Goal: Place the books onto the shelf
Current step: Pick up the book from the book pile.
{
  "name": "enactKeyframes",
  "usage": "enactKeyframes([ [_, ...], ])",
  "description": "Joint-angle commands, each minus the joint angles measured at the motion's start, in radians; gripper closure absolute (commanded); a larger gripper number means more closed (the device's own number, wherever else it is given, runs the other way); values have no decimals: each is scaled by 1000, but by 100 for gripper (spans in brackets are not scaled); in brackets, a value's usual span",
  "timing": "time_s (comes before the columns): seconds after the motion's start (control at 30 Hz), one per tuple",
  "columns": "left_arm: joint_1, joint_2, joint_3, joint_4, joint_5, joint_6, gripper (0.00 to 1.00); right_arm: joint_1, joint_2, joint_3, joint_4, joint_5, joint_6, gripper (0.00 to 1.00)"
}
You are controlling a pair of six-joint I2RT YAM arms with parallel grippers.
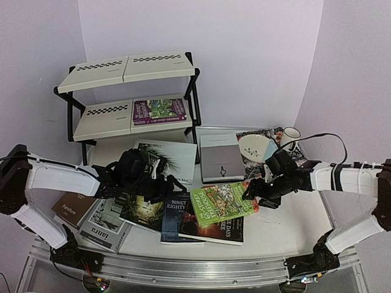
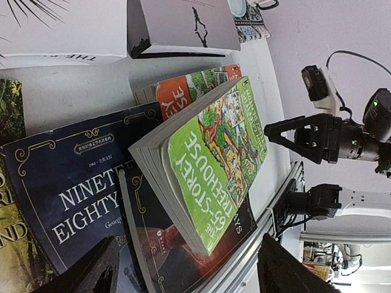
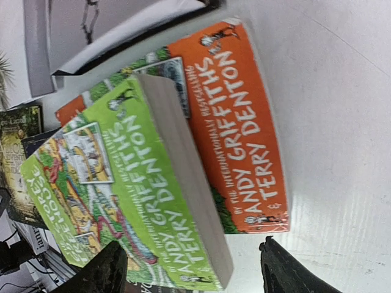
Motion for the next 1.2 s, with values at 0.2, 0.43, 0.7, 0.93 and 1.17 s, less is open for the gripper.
enactKeyframes([
  [0.2,-14,55,69,50,-18,-14,27,-33,68,-115,155,-188,32,27],
  [0.43,-15,48,59,54,-29,-17,27,-34,123,-177,392,-305,157,38],
  [0.7,-15,6,21,53,-38,-16,27,-35,64,-222,472,-335,265,44],
  [0.93,-15,11,32,53,-40,4,28,-34,-21,-216,494,-332,318,67],
  [1.17,-15,-74,11,45,-57,-3,23,-34,-59,-146,439,-359,323,92],
])
